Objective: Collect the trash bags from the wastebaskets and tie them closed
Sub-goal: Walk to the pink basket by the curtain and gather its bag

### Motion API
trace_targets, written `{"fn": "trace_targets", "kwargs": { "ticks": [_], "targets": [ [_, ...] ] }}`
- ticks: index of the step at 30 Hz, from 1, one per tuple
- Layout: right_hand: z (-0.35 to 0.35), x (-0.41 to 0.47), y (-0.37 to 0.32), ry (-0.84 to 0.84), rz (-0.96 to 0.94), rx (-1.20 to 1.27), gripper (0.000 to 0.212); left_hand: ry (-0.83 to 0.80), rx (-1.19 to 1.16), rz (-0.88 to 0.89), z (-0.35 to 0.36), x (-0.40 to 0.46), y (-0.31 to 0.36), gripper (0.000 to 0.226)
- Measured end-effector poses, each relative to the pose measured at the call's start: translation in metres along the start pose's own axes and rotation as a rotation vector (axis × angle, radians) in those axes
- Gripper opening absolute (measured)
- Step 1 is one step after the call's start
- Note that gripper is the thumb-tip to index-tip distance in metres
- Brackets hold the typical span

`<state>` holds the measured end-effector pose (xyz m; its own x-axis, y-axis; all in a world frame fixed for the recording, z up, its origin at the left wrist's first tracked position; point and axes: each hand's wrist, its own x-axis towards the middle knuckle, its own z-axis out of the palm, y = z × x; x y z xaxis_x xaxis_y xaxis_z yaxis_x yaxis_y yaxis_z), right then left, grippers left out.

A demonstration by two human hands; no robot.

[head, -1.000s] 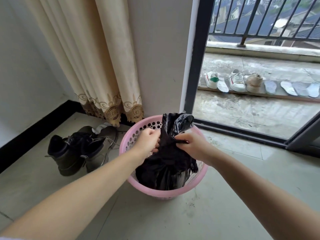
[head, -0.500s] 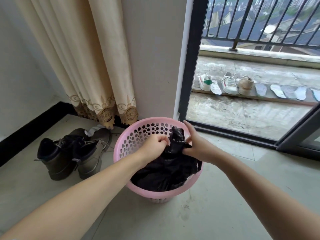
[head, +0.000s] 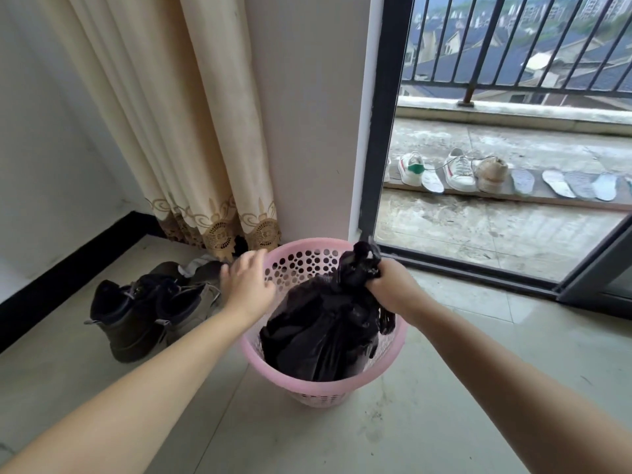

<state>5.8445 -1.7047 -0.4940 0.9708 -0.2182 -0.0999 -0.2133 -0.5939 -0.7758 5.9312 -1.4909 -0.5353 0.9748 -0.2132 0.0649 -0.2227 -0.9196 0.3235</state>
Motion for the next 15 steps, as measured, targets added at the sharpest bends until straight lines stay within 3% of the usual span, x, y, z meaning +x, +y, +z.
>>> {"fn": "trace_targets", "kwargs": {
  "ticks": [2,5,7,9,15],
  "targets": [
    [-0.008,0.001,-0.010,0.084,0.019,0.147,0.024,-0.084,-0.147,-0.269,0.011,0.002,-0.029,0.069],
    [-0.016,0.002,-0.024,0.202,-0.042,0.301,0.017,-0.307,-0.909,-0.766,0.027,-0.003,-0.047,0.047],
    [-0.021,0.001,-0.034,0.278,-0.118,0.388,0.016,-0.306,-1.151,-0.862,0.037,-0.006,-0.050,0.031],
    [-0.032,-0.004,-0.047,0.366,-0.212,0.469,0.014,-0.242,-1.213,-0.863,0.036,-0.005,-0.044,0.020],
    [-0.080,-0.021,-0.068,0.651,-0.363,0.653,0.025,0.047,-1.256,-0.896,0.036,0.014,-0.038,0.025]
  ]
}}
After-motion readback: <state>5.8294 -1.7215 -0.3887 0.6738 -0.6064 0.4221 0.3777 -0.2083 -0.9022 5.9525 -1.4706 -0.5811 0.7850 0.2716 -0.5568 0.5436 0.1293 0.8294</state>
